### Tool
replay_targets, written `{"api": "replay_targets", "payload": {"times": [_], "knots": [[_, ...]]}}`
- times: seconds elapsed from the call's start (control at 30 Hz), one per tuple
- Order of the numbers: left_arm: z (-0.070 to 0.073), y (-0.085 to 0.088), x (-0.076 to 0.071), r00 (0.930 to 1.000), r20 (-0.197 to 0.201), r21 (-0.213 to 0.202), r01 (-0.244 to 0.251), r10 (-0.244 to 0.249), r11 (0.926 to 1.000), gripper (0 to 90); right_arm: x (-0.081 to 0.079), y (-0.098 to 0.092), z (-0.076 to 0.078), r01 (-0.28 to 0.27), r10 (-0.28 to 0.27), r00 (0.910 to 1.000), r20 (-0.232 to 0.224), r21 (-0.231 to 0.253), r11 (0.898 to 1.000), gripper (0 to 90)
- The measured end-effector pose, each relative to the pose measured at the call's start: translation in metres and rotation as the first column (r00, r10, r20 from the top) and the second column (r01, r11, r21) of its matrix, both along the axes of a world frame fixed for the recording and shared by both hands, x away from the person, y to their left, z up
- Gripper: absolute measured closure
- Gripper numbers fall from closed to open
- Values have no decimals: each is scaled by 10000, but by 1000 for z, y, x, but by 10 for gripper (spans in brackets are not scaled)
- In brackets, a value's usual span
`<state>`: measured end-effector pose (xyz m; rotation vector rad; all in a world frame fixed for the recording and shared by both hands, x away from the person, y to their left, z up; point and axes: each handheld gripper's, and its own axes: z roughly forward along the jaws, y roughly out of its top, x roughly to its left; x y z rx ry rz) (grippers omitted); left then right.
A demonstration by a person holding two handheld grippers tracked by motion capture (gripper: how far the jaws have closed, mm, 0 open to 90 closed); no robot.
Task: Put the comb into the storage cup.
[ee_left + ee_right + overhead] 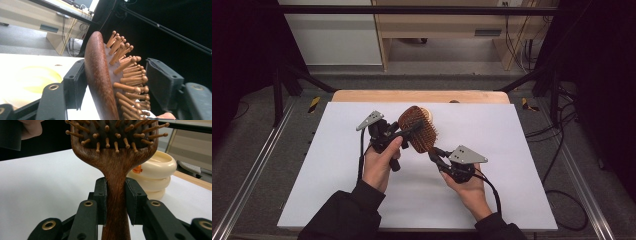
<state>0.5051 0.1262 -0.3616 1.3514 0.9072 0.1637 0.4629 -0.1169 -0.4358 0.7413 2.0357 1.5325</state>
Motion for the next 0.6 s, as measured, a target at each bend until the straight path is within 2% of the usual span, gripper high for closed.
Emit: {"api": "replay_targets", "payload": {"times": [0.07,0.3,0.47,0.6], "knots": [[0,1,0,9999,-70,-51,-103,103,9999,395,0,1,-1,17,-17,10000,9,1,10000,727],[-1,2,2,9995,-329,-118,-21,17,9999,451,1,3,-3,31,-31,10000,-43,6,10000,726],[5,-2,-1,9995,-315,355,50,-38,9994,503,2,5,-7,-11,10,9999,-169,-58,10000,726],[7,-4,0,9991,-432,372,37,-20,9993,512,3,4,-6,-4,3,9997,-235,-38,10000,726]]}}
